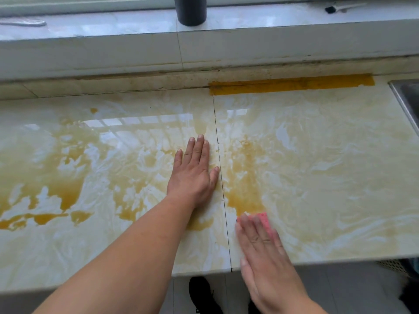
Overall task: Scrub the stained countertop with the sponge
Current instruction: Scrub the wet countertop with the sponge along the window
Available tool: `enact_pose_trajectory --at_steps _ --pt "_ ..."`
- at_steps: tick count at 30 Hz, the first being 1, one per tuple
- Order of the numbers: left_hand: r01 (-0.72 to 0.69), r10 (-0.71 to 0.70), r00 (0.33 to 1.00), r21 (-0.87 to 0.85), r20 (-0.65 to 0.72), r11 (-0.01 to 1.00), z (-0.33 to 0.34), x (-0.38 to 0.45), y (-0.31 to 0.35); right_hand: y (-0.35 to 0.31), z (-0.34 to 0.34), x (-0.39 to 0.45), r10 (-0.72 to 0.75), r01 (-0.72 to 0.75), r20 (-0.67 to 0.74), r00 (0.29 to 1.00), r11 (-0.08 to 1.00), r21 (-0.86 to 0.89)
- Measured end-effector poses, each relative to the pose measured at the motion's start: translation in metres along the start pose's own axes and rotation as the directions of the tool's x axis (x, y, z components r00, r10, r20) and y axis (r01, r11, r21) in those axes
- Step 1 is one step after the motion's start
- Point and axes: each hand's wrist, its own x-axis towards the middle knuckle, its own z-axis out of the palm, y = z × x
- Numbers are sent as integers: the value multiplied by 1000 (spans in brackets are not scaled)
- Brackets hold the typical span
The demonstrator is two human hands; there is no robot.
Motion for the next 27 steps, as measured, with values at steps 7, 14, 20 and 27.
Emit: enact_pose_trajectory --at_steps 7,14,20,27 --pt "-5 5 1000 0 -11 1000 1 2 0 1 -22 115 223 -223 -30 974 975 12" --pt "-10 10 1000 -4 -2 1000 0 1 -1 -2 -19 78 175 -175 -18 984 985 2" --pt "-15 14 1000 -15 -4 1000 0 1 -1 15 -30 135 205 -205 -17 979 979 -8" --pt "-6 6 1000 -15 -1 1000 -2 1 0 13 -30 116 169 -169 -40 985 986 -6"
